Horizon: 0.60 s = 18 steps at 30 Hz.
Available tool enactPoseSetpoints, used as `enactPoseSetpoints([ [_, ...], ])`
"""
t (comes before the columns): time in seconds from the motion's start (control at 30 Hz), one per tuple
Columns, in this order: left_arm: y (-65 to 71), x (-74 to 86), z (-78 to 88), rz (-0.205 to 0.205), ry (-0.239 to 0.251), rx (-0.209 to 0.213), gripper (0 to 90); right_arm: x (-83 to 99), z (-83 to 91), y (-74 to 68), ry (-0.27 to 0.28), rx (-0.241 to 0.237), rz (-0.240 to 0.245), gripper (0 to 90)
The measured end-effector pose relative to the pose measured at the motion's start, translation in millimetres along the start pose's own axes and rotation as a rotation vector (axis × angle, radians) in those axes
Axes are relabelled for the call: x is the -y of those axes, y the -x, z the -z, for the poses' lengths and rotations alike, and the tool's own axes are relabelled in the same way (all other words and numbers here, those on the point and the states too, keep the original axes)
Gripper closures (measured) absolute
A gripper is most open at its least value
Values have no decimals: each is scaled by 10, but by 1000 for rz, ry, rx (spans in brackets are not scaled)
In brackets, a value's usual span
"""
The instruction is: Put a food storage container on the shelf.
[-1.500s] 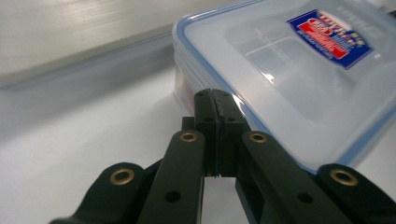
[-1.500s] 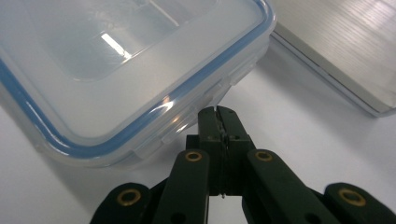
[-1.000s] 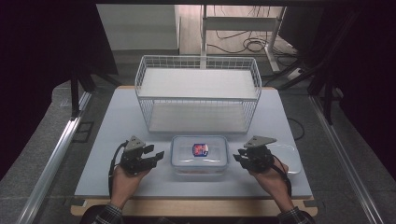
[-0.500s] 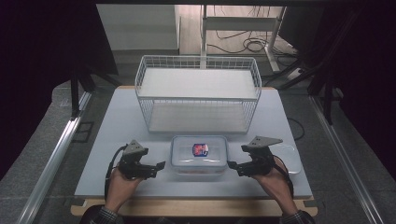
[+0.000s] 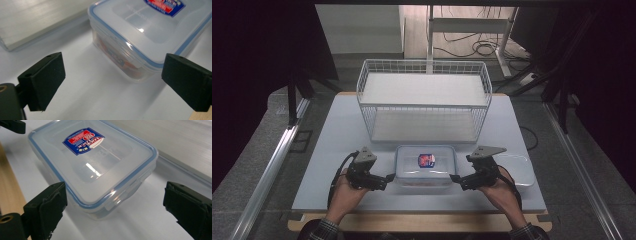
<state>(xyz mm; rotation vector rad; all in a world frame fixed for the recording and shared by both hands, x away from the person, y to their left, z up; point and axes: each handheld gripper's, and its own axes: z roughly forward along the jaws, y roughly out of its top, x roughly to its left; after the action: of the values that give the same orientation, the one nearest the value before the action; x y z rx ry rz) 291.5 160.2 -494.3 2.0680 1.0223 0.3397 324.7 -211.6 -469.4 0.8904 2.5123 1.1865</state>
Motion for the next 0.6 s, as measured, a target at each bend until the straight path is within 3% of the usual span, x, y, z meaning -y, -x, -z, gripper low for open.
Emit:
enactPoseSetpoints([
  [0.27,-47,-155,-113,41,-15,79,27,-73,-76,43,-5,-21,-85,20],
  [0.5,-112,-219,-255,68,-47,129,33,-127,-228,81,-80,-42,-119,38],
  [0.6,-145,-263,-343,88,-61,175,20,-145,-305,122,-101,-70,-151,37],
])
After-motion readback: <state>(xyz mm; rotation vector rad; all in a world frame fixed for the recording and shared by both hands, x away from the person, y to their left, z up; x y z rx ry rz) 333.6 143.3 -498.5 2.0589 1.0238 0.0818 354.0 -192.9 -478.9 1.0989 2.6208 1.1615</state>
